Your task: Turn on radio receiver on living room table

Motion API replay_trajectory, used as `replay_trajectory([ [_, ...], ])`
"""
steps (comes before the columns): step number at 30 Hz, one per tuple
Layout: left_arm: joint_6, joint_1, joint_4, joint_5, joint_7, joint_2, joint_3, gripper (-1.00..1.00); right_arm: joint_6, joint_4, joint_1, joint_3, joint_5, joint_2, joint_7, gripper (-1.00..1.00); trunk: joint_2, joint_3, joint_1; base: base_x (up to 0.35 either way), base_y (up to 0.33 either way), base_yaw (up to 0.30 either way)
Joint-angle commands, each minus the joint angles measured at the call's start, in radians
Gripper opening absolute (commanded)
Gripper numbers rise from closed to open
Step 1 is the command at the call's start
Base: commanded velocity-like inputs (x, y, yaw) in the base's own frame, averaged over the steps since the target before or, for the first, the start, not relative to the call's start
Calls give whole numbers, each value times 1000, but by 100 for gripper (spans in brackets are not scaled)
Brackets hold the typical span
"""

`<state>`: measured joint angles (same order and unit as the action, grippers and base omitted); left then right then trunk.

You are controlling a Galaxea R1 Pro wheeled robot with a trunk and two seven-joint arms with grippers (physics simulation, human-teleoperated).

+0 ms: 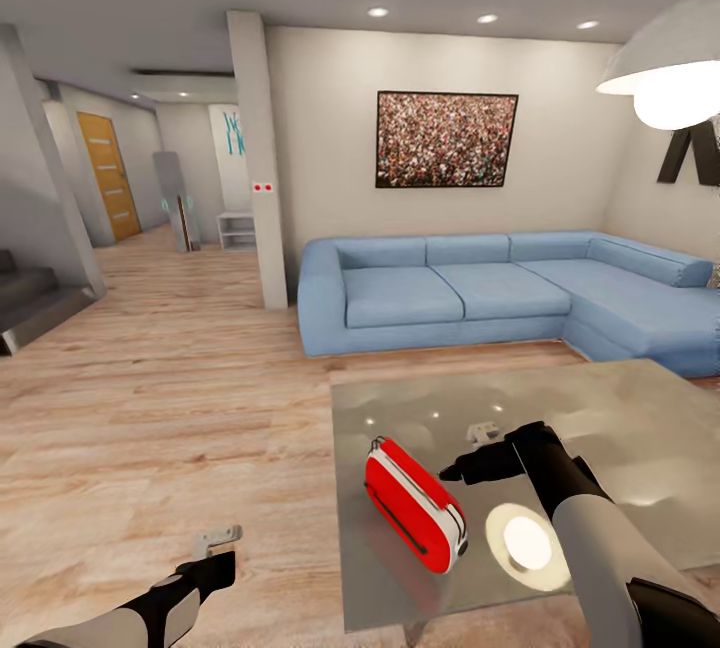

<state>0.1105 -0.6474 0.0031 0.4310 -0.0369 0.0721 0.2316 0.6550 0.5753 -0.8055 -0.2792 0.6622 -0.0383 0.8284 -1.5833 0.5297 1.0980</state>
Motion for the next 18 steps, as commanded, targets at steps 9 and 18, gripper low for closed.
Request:
replay_trajectory([
  [9, 0, 0, 0, 0, 0, 0, 0, -100, 0, 0, 0, 0, 0, 0, -1, 100, 63, -28, -35, -235, -210, 0],
  [18, 0, 0, 0, -1, 0, 0, 0, -100, 0, 0, 0, 0, 0, 0, -2, 100, 126, -56, -69, -238, -212, 0],
])
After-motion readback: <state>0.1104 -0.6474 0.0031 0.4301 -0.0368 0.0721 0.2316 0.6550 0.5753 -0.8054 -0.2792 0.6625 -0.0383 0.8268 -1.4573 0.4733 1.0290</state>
